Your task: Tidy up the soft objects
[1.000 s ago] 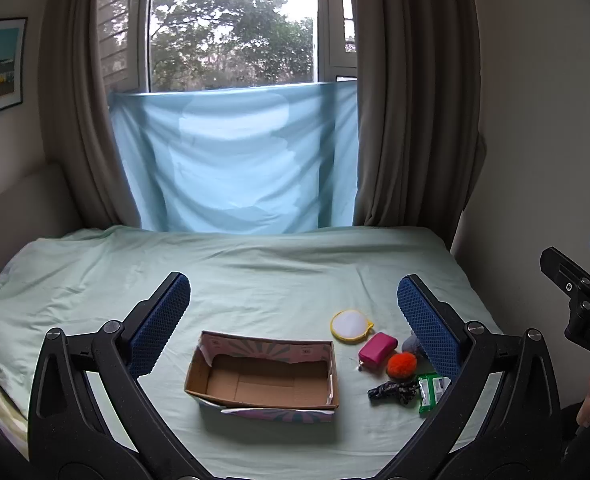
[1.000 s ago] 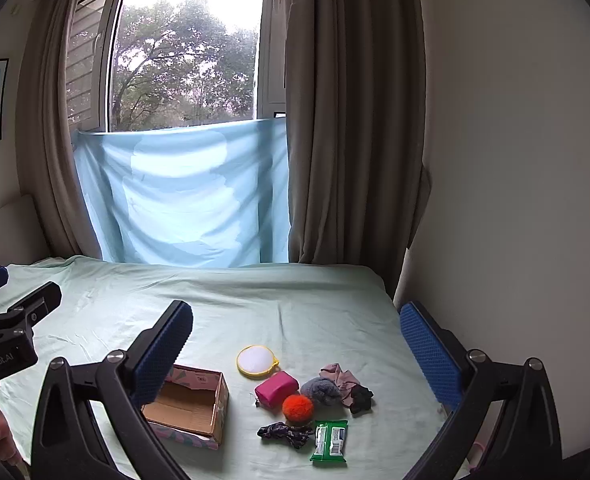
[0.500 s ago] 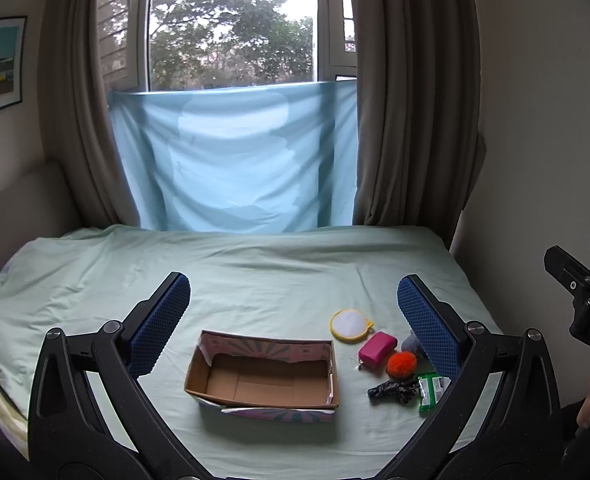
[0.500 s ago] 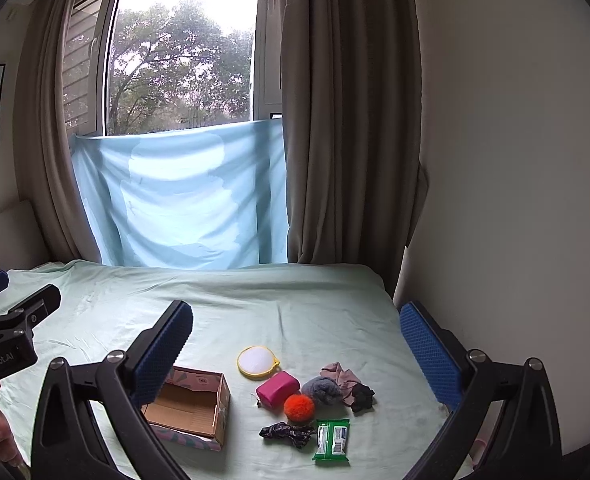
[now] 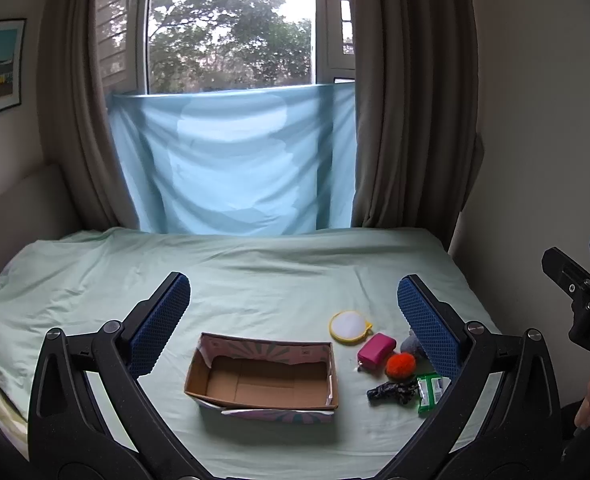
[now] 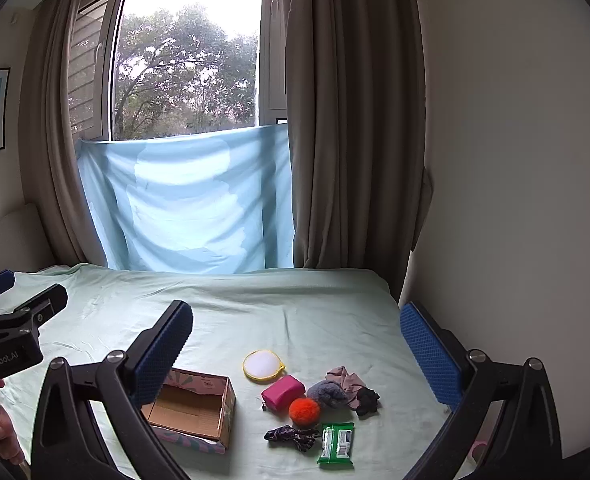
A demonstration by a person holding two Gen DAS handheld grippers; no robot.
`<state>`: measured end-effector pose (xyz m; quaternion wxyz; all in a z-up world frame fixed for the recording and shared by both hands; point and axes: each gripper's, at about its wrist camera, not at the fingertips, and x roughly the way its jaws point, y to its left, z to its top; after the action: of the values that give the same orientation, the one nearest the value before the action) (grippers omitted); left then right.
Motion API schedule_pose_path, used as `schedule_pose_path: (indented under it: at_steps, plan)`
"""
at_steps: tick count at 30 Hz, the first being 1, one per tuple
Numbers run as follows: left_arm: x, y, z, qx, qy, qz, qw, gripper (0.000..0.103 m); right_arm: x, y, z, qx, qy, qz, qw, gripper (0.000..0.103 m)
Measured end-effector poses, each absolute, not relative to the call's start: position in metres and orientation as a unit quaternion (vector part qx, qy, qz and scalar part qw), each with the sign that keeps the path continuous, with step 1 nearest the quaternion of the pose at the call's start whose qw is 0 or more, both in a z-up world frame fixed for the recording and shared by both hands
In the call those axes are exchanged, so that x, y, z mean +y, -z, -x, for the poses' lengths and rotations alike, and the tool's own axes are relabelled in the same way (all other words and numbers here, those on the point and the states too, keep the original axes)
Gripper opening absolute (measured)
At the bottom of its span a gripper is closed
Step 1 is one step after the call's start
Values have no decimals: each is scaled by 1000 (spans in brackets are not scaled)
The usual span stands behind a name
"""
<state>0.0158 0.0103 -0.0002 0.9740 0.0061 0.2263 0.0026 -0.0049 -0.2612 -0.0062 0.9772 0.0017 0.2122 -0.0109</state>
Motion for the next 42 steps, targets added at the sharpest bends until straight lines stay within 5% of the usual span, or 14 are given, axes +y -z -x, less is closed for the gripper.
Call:
schedule_pose_path:
  at_steps: [24, 42]
  plan:
    - [-5, 9, -32, 235, 53, -30, 970, 103, -278, 20, 5, 242, 63, -7, 968, 103]
    - [-121, 160, -100, 352, 117, -22, 928, 103, -392, 154, -58, 327, 87, 5, 941, 103]
